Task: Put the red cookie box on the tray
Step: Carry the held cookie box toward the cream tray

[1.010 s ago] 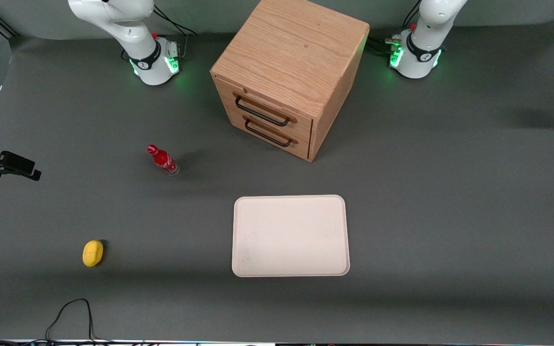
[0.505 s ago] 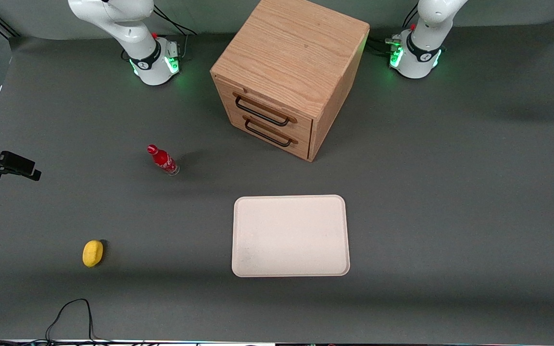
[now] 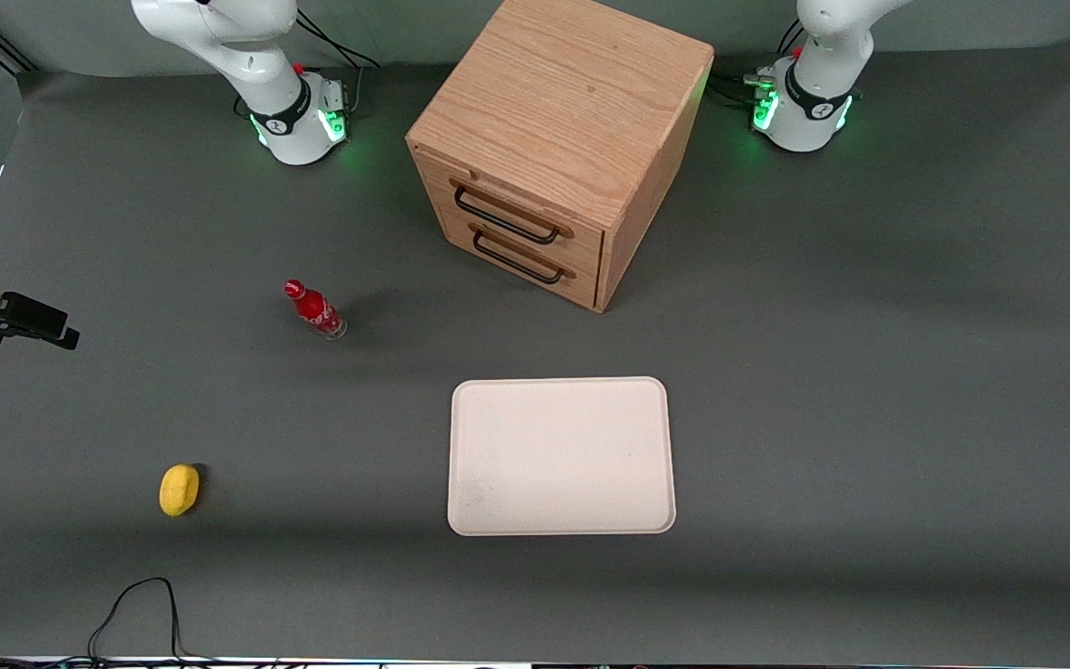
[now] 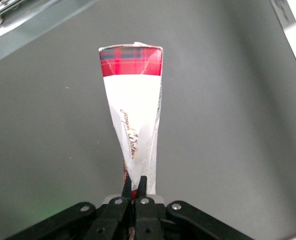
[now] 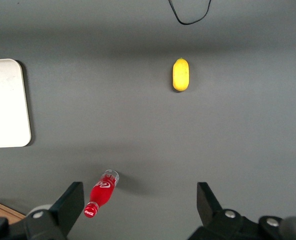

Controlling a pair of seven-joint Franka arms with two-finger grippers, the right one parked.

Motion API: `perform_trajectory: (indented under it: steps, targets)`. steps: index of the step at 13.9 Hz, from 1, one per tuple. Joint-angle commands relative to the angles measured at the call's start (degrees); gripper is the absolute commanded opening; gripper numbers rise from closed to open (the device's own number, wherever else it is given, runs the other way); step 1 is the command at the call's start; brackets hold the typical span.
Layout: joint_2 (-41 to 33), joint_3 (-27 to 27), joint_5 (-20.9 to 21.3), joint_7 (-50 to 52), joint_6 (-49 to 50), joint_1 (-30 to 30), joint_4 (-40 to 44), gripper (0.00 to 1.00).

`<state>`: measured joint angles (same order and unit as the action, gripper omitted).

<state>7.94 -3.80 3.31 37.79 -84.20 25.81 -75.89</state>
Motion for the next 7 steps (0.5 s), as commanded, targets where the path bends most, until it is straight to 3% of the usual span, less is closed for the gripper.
perform_trajectory:
  steps: [1,7]
  targets:
    - [1.9,-2.07,-0.06,-0.18,1.67,-6.18,2.68,0.0]
    - [7.43,-10.52,-1.91,0.27,2.81,-15.76,7.68,0.0]
